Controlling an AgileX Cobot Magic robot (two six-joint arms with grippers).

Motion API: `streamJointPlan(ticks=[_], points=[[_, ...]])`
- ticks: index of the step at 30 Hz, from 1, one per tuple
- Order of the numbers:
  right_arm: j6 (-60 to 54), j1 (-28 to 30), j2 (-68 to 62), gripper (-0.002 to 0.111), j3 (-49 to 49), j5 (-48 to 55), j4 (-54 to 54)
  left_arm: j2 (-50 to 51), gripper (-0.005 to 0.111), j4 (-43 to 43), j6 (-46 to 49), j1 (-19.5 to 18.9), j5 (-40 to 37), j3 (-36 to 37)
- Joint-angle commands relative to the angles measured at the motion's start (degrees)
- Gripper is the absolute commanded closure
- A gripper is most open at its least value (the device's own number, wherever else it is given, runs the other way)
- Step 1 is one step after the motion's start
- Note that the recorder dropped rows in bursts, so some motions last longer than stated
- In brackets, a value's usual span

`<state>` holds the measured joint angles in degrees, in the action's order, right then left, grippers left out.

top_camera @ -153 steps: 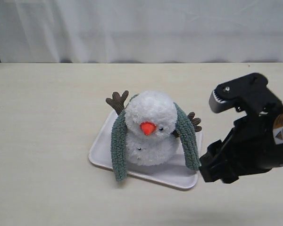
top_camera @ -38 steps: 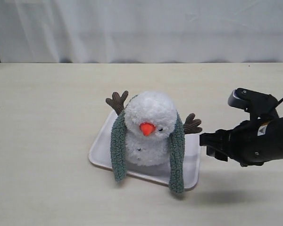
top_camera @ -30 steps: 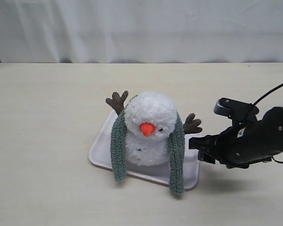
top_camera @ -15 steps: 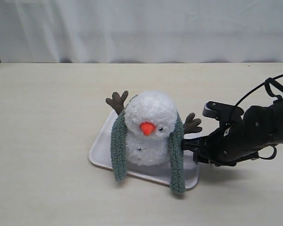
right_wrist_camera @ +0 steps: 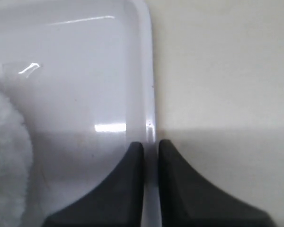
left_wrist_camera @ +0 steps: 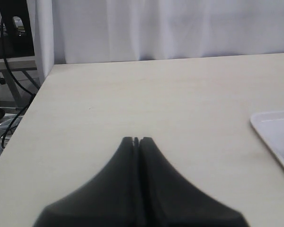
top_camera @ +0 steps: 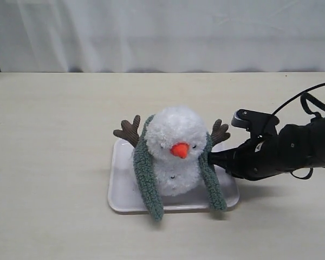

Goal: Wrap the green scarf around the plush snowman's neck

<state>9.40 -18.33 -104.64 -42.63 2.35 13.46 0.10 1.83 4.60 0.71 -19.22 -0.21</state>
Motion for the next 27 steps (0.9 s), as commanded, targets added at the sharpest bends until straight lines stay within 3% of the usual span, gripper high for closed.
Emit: streamJointPlan(ticks=[1, 11, 20, 27], points=[[0.34, 0.19, 0.01, 0.104, 0.03, -6.15, 1.10, -0.10, 0.107, 0.19, -0.19, -0.29, 0.69, 0.21], [0.37, 0.19, -2.19, 0.104, -0.10, -13.24, 6.03, -0.10, 0.107, 0.19, -0.19, -0.29, 0.69, 0.21], [-2.45, 0.19, -5.42, 0.104, -5.89, -6.59, 3.53, -0.10, 0.107, 0.19, -0.19, -0.29, 0.69, 0.21], [-4.26, 0.33, -5.42, 0.084, -10.53, 1.98, 3.41, -0.10, 0.107, 0.41, -0.19, -0.29, 0.69, 0.21]])
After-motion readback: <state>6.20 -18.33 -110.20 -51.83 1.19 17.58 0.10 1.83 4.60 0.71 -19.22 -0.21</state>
